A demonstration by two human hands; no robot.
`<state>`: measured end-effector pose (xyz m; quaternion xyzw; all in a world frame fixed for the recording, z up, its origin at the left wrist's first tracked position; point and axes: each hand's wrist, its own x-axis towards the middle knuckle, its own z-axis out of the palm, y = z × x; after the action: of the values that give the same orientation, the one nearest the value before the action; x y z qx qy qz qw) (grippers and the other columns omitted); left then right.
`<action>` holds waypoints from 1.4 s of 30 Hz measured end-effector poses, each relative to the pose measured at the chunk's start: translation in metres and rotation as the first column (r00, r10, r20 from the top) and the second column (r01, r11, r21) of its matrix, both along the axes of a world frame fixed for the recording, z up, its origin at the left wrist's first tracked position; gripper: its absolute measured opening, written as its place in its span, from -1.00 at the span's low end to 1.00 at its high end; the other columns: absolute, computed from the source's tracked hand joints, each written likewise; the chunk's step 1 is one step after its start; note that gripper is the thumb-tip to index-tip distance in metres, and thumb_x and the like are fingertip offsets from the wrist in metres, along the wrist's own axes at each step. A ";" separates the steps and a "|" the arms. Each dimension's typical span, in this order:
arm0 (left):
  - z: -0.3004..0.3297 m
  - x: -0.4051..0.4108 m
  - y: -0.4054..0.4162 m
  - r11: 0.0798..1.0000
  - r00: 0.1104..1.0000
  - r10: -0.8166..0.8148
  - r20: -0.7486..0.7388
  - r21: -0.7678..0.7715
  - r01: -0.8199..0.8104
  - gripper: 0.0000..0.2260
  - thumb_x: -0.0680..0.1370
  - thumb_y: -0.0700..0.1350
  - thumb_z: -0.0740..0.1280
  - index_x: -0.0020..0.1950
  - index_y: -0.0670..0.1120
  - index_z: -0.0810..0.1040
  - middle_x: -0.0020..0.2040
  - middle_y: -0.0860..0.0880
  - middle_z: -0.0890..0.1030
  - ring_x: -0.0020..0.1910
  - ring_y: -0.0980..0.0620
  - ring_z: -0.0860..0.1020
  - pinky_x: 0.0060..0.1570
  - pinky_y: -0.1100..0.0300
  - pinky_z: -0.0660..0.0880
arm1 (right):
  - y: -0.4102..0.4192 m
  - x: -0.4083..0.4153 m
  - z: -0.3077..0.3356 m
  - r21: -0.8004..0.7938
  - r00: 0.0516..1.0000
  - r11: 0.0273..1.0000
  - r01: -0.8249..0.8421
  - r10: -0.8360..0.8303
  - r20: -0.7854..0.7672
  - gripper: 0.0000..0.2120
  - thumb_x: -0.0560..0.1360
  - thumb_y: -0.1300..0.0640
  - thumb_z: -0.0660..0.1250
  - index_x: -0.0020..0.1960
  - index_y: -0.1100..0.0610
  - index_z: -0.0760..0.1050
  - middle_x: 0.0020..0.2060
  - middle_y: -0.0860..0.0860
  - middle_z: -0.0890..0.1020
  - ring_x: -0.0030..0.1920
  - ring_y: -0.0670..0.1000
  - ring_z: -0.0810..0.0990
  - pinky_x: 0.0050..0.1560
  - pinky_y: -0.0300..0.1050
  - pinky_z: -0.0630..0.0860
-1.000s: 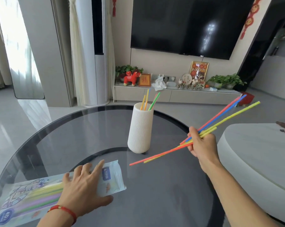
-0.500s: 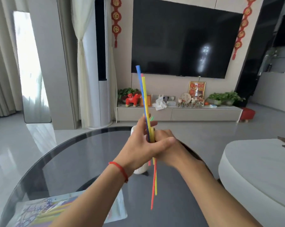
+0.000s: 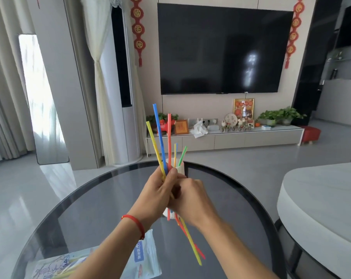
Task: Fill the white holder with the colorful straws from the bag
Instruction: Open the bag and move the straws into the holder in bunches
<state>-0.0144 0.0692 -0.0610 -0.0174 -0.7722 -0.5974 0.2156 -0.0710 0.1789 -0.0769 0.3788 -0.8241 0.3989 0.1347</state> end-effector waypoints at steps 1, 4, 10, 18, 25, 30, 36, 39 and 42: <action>0.001 0.000 -0.001 1.000 1.000 -0.001 -0.008 -0.018 0.001 -0.72 0.64 0.11 0.19 0.00 -0.05 0.59 -0.30 0.07 0.56 -0.27 0.17 0.52 -0.22 0.34 0.47 | 0.001 -0.001 0.001 -0.001 1.000 1.000 0.004 -0.004 -0.016 -0.84 0.42 -0.05 0.40 -0.10 0.02 0.63 -0.33 -0.07 0.66 -0.26 0.00 0.59 -0.30 -0.27 0.39; 0.011 -0.003 -0.002 1.000 0.997 -0.009 -0.072 -0.001 0.009 -0.66 0.65 0.09 0.19 -0.01 -0.18 0.51 -0.29 -0.06 0.48 -0.27 0.10 0.47 -0.24 0.29 0.45 | 0.003 -0.003 0.010 -0.027 0.999 0.999 -0.021 0.020 -0.034 -0.86 0.43 0.00 0.47 -0.04 -0.07 0.58 -0.35 -0.19 0.64 -0.28 -0.13 0.59 -0.37 -0.38 0.34; 0.019 -0.007 -0.005 0.961 0.995 0.028 -0.098 0.278 0.000 -0.68 0.67 0.08 0.15 0.09 -0.18 0.45 -0.04 -0.13 0.72 -0.12 -0.09 0.71 -0.22 0.03 0.67 | 0.004 -0.005 -0.003 -0.296 0.966 0.944 -0.147 0.201 0.163 -0.90 0.40 -0.06 0.60 -0.18 -0.18 0.69 -0.36 -0.20 0.66 -0.39 -0.20 0.52 -0.32 -0.46 0.37; -0.010 -0.011 -0.024 0.929 0.991 0.131 -0.001 0.348 -0.123 -0.77 0.69 0.04 0.10 0.02 -0.12 0.36 -0.26 -0.17 0.61 -0.18 -0.22 0.64 -0.05 -0.29 0.63 | 0.024 0.006 -0.036 -0.108 0.994 0.989 0.099 -0.102 -0.023 -0.87 0.51 0.09 0.53 0.03 0.01 0.64 -0.14 -0.13 0.56 -0.32 -0.24 0.44 -0.20 -0.17 0.44; -0.040 0.001 -0.060 0.915 0.980 0.151 0.132 0.357 -0.189 -0.74 0.66 0.04 0.17 -0.19 0.01 0.22 -0.42 0.03 0.17 -0.47 0.03 0.14 -0.49 0.18 0.23 | 0.002 0.065 -0.098 0.568 0.867 0.656 -0.498 0.397 0.301 -0.73 0.51 -0.16 0.47 0.18 -0.13 0.61 0.09 -0.16 0.56 -0.06 -0.22 0.49 -0.04 -0.12 0.39; -0.056 0.024 -0.074 0.900 0.984 0.129 0.119 0.403 -0.167 -0.92 0.66 -0.11 0.21 -0.02 -0.08 0.37 -0.41 0.01 0.18 -0.44 0.02 0.14 -0.42 0.14 0.20 | -0.001 0.073 -0.104 0.667 0.881 0.582 -0.465 0.379 0.283 -0.87 0.58 0.02 0.44 0.08 0.05 0.63 0.08 0.00 0.56 0.20 0.03 0.44 0.15 -0.08 0.43; -0.033 0.030 -0.067 0.947 0.997 0.079 0.020 0.312 -0.082 -0.79 0.68 -0.04 0.18 -0.02 -0.14 0.49 -0.40 -0.01 0.39 -0.45 0.03 0.27 -0.43 0.18 0.27 | 0.043 0.035 -0.037 0.480 0.957 0.834 -0.272 0.184 0.224 -0.93 0.54 -0.05 0.48 -0.05 -0.06 0.68 -0.19 -0.13 0.71 -0.20 -0.13 0.53 -0.18 -0.37 0.37; -0.027 0.022 -0.043 0.986 0.998 0.013 0.064 0.163 -0.024 -0.73 0.69 -0.02 0.15 0.04 -0.20 0.51 -0.29 -0.12 0.59 -0.41 -0.02 0.46 -0.39 0.12 0.43 | 0.051 0.012 -0.004 0.167 0.942 0.971 -0.168 0.109 0.318 -0.88 0.41 0.03 0.64 -0.16 -0.01 0.71 -0.33 -0.09 0.71 -0.40 -0.17 0.53 -0.34 -0.37 0.41; -0.027 0.015 -0.015 0.989 0.983 -0.085 0.164 0.133 0.063 -0.74 0.67 -0.01 0.15 0.06 -0.19 0.50 -0.18 -0.20 0.63 -0.30 -0.16 0.59 -0.17 -0.13 0.60 | 0.049 -0.003 0.018 -0.089 0.903 0.988 -0.127 0.152 0.402 -0.74 0.36 0.14 0.69 -0.11 0.07 0.61 -0.33 0.07 0.73 -0.48 -0.02 0.57 -0.53 -0.29 0.40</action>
<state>0.0009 0.0540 -0.0879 0.0182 -0.7469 -0.6523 0.1276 -0.0737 0.2280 -0.0592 0.3412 -0.7923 0.5026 -0.0572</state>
